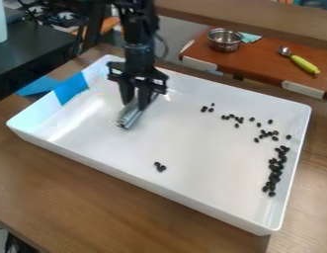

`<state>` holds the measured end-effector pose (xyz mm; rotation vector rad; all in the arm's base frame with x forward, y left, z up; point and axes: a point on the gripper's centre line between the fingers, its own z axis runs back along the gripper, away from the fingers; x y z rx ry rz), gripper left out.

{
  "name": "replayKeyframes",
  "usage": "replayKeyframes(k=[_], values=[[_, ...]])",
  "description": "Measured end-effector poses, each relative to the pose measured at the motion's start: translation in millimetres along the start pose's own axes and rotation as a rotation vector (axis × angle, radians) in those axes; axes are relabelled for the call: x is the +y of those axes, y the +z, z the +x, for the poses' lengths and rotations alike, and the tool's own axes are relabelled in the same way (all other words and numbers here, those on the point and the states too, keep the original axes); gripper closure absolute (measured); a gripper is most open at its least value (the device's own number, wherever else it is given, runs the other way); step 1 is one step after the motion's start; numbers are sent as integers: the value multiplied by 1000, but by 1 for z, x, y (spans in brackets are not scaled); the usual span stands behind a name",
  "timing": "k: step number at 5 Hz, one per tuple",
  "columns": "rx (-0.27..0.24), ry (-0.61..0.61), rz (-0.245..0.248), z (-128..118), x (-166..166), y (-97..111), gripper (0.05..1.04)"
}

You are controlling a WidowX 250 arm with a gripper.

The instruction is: Sweep into pile

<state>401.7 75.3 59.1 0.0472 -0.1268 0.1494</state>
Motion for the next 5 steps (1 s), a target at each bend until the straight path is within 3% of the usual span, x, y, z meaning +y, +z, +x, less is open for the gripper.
replayKeyframes(k=[1, 3, 4, 5], values=[[12, -5, 14, 4, -23, -4, 729], [-11, -20, 46, 15, -58, -6, 729], [-15, -30, 42, 14, -71, -5, 729], [-1, -83, 10, 6, -106, -3, 729]])
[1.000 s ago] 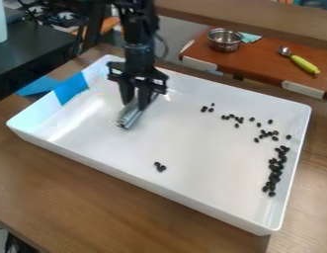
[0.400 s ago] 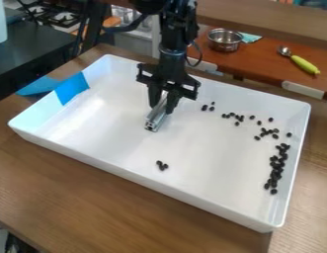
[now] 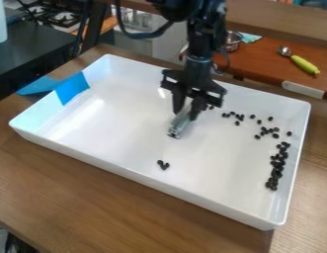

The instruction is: Sweep into pile

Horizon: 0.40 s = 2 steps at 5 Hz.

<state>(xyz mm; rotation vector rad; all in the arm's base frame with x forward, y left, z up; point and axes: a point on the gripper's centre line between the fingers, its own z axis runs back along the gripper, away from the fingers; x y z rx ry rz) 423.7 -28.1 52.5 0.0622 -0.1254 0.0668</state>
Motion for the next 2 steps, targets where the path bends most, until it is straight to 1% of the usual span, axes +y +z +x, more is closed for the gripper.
replayKeyframes(k=[1, 2], values=[[29, 4, -18, -5, -9, 2, 729], [60, -15, -45, -8, -27, 7, 729]])
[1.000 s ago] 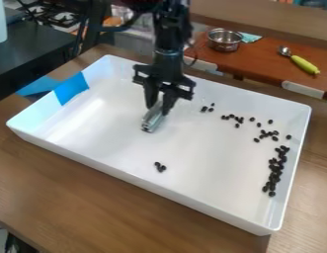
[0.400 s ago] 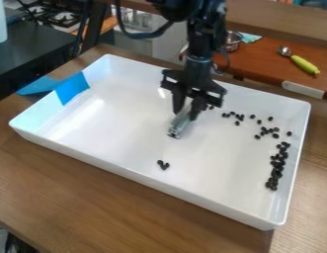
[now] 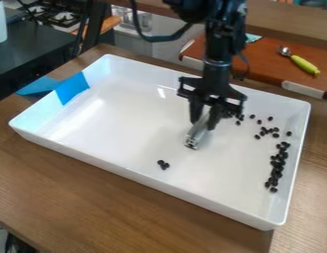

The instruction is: Sweep into pile

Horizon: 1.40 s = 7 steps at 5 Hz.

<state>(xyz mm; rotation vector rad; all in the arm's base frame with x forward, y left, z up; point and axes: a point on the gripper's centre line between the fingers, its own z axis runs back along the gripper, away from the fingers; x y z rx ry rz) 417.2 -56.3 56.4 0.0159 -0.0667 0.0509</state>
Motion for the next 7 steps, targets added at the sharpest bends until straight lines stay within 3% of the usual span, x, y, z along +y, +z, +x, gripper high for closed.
replayKeyframes(k=[4, 7], values=[[-2, -115, -14, 5, -36, -2, 729], [41, -177, -64, -1, -69, 4, 729]])
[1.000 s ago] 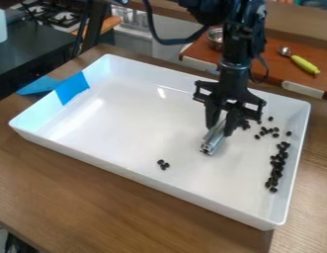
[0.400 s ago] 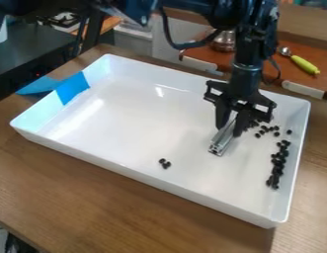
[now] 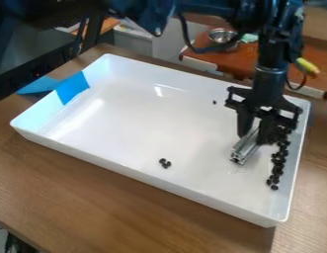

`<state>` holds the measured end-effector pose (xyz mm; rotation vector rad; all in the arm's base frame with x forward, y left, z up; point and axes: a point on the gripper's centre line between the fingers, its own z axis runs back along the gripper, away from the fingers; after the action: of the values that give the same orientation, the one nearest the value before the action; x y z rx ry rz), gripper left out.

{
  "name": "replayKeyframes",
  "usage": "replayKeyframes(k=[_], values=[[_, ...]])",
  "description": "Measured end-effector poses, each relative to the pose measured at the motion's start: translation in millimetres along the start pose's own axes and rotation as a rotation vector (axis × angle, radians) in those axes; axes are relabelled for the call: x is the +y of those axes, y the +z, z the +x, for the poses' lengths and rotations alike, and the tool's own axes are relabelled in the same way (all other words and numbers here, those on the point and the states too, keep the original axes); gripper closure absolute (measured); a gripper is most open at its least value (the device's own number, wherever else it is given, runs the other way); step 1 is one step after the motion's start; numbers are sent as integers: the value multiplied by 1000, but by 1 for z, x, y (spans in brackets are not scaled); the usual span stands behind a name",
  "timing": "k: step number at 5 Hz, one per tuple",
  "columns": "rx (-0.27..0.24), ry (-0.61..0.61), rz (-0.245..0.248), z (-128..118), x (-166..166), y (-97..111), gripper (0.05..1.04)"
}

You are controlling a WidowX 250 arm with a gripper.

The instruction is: Sweep into pile

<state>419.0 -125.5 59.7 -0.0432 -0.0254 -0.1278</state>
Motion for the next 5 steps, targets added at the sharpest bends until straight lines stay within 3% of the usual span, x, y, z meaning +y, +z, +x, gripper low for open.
replayKeyframes(k=[2, 3, 4, 5], values=[[-36, 22, 31, -4, 7, -3, 729], [-93, 41, 26, -10, 39, 25, 729], [-85, 103, -3, -22, 94, 46, 729], [-58, 133, 26, -46, 127, 48, 729]])
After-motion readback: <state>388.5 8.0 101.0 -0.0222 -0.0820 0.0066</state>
